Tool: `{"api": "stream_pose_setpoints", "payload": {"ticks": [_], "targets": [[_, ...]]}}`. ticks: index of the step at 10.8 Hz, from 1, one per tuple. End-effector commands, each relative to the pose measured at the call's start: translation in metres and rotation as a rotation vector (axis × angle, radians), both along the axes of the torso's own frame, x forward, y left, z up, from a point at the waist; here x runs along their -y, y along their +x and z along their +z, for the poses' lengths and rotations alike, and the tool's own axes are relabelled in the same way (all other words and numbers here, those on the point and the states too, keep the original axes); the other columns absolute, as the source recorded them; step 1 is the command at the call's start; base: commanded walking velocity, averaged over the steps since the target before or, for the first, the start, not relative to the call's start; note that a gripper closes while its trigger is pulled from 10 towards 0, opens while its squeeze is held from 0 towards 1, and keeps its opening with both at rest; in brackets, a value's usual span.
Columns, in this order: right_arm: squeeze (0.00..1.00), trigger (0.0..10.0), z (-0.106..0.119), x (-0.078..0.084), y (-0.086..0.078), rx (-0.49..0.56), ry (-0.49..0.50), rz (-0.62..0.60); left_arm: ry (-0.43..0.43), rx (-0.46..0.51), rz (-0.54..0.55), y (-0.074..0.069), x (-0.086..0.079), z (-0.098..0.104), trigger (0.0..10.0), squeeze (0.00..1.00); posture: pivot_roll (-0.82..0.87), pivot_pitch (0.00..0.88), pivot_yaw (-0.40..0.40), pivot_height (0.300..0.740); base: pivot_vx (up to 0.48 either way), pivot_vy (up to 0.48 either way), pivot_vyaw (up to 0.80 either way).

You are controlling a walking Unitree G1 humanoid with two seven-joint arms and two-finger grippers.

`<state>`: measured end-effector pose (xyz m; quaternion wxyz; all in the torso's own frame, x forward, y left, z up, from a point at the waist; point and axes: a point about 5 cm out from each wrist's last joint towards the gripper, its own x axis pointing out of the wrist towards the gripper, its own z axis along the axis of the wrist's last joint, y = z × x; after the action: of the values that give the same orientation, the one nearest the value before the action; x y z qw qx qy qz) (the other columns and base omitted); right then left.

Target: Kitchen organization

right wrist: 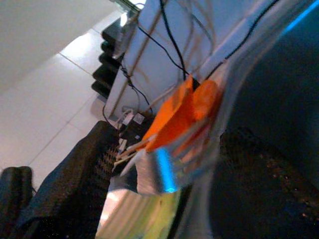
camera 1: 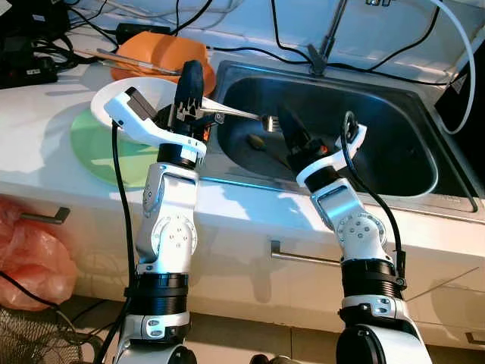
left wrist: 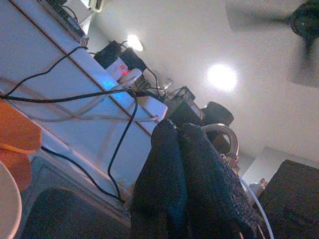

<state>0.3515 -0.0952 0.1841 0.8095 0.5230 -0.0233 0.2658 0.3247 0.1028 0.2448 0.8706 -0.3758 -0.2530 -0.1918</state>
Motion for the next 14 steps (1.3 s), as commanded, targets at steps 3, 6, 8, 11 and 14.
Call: {"api": "stream_pose_setpoints", "payload": {"ticks": [3, 6, 8, 11, 14], "targets": [[0.0, 10.0, -0.001, -0.006, -0.004, 0.0, 0.043, 0.014, -0.01, 0.003, -0.078, -0.001, 0.022, 0.003, 10.0, 0.0, 0.12, 0.097, -0.089, 0.74, 0.0, 0.0, 0.0], [0.0, 0.0, 0.0, -0.007, -0.005, 0.003, 0.049, 0.013, -0.009, 0.001, -0.076, 0.0, 0.022, 0.003, 10.0, 0.0, 0.12, 0.095, -0.086, 0.74, 0.0, 0.0, 0.0], [0.0, 0.0, 0.0, -0.007, -0.005, 0.005, 0.055, 0.015, -0.011, -0.002, -0.073, 0.0, 0.022, 0.003, 10.0, 0.0, 0.12, 0.095, -0.085, 0.74, 0.0, 0.0, 0.0], [0.0, 0.0, 0.0, -0.007, -0.006, 0.005, 0.063, 0.018, 0.011, -0.022, -0.088, 0.001, 0.025, -0.002, 10.0, 0.0, 0.13, 0.093, -0.086, 0.74, 0.0, 0.0, 0.0], [0.0, 0.0, 0.0, -0.006, -0.006, 0.006, 0.075, 0.016, 0.071, -0.066, -0.103, 0.003, 0.031, -0.01, 10.0, 0.0, 0.12, 0.087, -0.084, 0.74, 0.0, 0.0, 0.0]]}}
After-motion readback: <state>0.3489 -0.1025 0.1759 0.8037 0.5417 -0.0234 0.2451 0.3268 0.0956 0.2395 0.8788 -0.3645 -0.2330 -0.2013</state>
